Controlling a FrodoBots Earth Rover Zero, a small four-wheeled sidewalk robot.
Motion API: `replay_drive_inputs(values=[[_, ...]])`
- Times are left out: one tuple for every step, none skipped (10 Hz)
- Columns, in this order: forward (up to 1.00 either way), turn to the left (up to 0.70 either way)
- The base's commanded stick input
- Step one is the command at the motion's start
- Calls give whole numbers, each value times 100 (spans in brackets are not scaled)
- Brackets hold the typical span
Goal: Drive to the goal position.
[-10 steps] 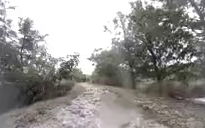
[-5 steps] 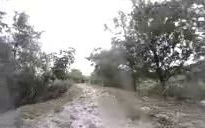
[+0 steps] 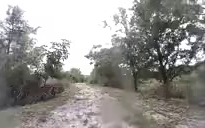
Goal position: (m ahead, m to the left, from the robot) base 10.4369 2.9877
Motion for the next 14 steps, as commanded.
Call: replay_drive_inputs(values=[[85,0],[85,0],[85,0],[85,0],[85,0],[85,0],[85,0],[85,0],[85,0],[85,0],[85,0],[85,0],[85,0],[85,0]])
